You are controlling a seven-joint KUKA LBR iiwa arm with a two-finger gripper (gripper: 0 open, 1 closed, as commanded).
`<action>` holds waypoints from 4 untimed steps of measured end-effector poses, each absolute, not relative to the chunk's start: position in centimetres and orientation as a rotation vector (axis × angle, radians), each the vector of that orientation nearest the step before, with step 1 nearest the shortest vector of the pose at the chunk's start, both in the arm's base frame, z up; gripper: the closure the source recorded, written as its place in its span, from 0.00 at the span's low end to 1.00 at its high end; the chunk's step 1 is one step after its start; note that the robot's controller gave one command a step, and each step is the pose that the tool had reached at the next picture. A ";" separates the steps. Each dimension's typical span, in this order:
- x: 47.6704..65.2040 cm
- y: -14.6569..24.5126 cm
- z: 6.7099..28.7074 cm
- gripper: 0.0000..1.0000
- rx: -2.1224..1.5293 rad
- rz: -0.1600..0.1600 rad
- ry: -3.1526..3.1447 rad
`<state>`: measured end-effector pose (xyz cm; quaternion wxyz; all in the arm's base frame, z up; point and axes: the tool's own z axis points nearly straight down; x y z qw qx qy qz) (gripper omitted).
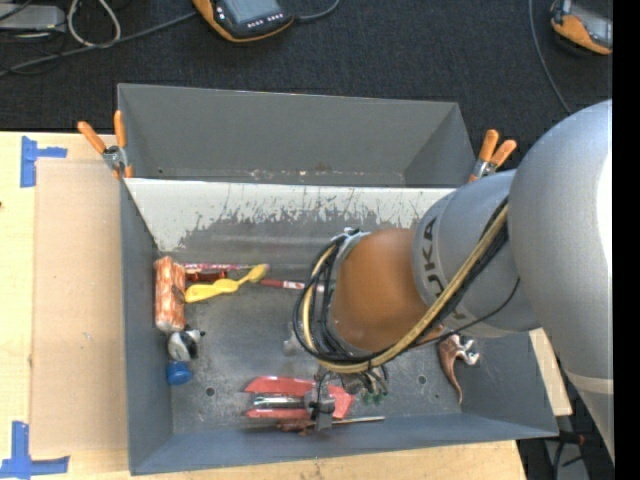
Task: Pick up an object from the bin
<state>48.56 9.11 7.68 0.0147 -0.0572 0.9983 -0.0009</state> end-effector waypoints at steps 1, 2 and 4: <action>47.9 9.1 7.5 1.00 -0.183 -0.006 3.132; 47.9 9.1 7.5 1.00 -0.184 -0.006 3.132; 49.2 8.4 29.5 0.00 -0.254 -0.007 3.132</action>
Offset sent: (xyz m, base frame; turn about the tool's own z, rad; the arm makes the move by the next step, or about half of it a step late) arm 0.0000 0.0000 0.0000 0.0000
